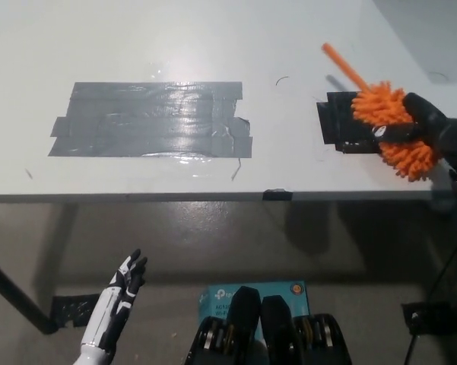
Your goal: An orange duster is kept infront of the robot in the middle of the table and the robot extends its right arm to grab the duster, picks it up and hands it to a person
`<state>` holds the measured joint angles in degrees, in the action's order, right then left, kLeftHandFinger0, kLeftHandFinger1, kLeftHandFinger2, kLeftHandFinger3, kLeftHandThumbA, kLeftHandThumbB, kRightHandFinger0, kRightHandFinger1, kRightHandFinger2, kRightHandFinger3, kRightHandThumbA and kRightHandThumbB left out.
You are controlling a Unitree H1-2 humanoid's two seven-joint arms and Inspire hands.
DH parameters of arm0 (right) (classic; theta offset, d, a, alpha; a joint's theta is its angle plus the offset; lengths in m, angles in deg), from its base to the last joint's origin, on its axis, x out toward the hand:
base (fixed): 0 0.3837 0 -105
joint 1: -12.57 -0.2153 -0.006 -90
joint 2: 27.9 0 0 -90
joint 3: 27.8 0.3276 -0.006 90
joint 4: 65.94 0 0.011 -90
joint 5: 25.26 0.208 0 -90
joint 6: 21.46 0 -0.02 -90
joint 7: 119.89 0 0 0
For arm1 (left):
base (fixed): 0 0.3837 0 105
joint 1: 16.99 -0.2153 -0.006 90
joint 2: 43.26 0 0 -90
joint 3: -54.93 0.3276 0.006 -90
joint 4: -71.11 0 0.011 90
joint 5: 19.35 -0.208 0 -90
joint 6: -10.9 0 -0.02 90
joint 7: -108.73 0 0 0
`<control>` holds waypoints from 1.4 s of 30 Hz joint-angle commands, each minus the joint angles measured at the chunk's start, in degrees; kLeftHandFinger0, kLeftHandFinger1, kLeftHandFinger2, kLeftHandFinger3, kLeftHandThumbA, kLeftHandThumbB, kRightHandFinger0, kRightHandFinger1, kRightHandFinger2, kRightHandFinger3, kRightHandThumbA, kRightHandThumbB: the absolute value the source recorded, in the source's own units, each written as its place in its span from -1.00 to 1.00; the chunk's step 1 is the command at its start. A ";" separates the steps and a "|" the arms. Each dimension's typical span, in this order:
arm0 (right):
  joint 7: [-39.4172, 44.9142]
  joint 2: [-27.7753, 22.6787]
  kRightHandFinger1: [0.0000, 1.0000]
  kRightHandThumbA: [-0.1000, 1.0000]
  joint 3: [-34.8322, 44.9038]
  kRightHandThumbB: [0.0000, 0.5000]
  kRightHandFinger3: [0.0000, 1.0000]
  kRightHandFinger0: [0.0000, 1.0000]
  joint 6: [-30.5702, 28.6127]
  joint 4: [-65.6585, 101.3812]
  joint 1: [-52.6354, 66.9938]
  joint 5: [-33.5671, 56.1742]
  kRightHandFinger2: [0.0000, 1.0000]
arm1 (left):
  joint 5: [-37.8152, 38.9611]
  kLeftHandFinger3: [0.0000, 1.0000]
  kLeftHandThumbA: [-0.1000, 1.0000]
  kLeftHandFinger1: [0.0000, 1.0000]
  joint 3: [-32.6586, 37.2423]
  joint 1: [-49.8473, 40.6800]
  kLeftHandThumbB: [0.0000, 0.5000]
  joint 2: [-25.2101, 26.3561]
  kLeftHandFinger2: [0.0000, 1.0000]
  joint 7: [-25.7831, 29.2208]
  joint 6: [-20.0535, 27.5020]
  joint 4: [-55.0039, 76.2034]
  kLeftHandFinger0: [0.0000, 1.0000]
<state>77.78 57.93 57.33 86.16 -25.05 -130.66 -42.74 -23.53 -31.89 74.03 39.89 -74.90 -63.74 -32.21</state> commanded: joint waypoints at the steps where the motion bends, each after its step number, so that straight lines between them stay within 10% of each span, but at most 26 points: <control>1: 3.91 5.36 0.11 -1.00 20.57 -0.53 1.00 -0.93 7.56 5.18 -0.22 25.54 1.00 | -0.49 1.00 0.93 1.00 -0.25 0.95 -0.09 0.91 1.00 -0.18 1.02 0.81 0.97; 19: 10.67 14.12 -0.33 -1.00 27.31 -0.53 1.00 -1.00 9.32 9.45 0.37 40.14 0.40 | -0.17 1.00 0.89 1.00 -0.40 2.03 -0.10 0.84 1.00 -0.24 0.80 0.70 0.97; 42: 11.98 21.03 -0.27 -1.00 27.97 -0.38 1.00 -1.00 9.32 0.78 -0.08 46.50 0.49 | -0.81 1.00 0.92 1.00 -0.24 3.16 -0.04 1.22 1.00 -0.30 0.65 0.82 0.93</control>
<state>87.90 78.73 84.98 94.94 -24.72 -128.03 -1.91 -23.87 -31.96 76.48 40.20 -74.90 -63.98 -33.26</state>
